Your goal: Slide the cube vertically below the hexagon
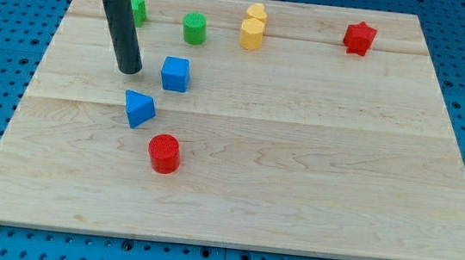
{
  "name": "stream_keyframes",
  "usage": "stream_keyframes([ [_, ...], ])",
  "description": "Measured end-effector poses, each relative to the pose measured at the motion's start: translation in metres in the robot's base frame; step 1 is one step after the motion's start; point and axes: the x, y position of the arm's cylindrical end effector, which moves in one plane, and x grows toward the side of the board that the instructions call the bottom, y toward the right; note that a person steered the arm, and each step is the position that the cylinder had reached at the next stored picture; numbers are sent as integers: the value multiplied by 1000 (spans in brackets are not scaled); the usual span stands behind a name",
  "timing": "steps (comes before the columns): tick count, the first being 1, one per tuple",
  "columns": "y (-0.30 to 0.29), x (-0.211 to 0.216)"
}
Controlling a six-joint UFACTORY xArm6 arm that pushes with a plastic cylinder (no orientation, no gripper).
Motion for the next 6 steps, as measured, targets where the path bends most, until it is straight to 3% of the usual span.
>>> stream_keyframes([
  [1,100,4],
  [3,104,4],
  [5,-14,-3],
  [6,-28,-3],
])
